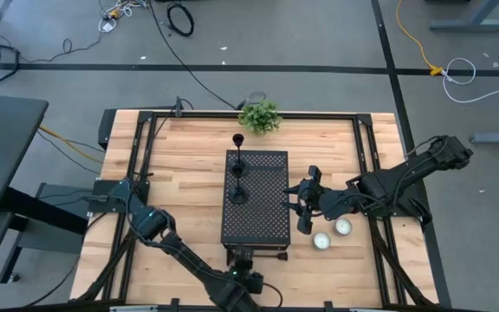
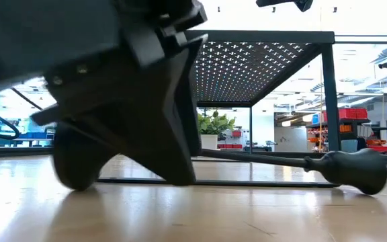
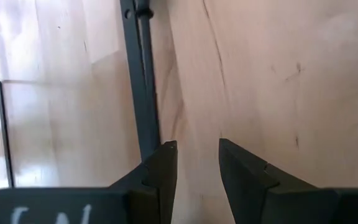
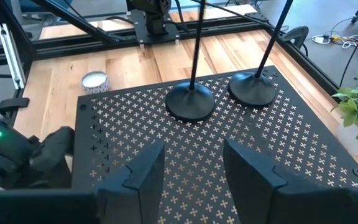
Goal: Pick & Place candle stick holders
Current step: Put the black candle holder on the shelf aligned with the other black candle holders
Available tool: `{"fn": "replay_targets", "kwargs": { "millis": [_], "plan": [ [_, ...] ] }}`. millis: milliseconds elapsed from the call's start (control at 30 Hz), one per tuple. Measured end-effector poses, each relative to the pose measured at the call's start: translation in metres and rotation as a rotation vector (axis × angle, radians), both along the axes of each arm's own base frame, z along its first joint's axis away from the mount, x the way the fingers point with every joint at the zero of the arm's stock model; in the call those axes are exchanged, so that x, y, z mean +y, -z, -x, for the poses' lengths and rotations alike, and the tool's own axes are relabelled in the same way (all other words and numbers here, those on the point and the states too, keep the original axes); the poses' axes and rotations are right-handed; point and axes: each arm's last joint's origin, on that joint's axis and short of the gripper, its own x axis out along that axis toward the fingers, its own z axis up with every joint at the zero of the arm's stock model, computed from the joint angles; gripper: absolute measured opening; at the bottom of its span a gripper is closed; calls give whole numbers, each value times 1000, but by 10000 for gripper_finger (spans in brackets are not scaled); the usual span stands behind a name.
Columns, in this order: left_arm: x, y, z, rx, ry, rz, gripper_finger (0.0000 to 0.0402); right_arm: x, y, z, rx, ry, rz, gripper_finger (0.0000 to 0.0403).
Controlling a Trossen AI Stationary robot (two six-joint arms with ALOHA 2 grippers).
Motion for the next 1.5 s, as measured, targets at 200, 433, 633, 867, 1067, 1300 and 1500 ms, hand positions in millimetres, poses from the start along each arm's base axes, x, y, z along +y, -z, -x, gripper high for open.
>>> {"fn": "replay_targets", "kwargs": {
  "millis": [200,433,633,867,1067,1300,1500],
  "plan": [
    [-8,-5,4,-26,17,-8,121,0,0,0,-2,0,-1,164],
    [0,-5,-2,-51,-25,-18,108,0,0,0,-7,5,-10,164],
    [10,-4,-8,0,-46,24,79,0,0,0,-6,6,-13,164],
    [22,8,-11,83,-92,32,69,0,0,0,-5,7,-18,164],
    [18,7,-9,82,-89,41,31,0,0,0,0,8,-15,164],
    [3,-6,-5,28,-100,118,7,0,1,0,4,8,-13,164],
    [-16,-43,1,-69,-109,180,6,0,1,1,10,9,-12,164]
  ]
}}
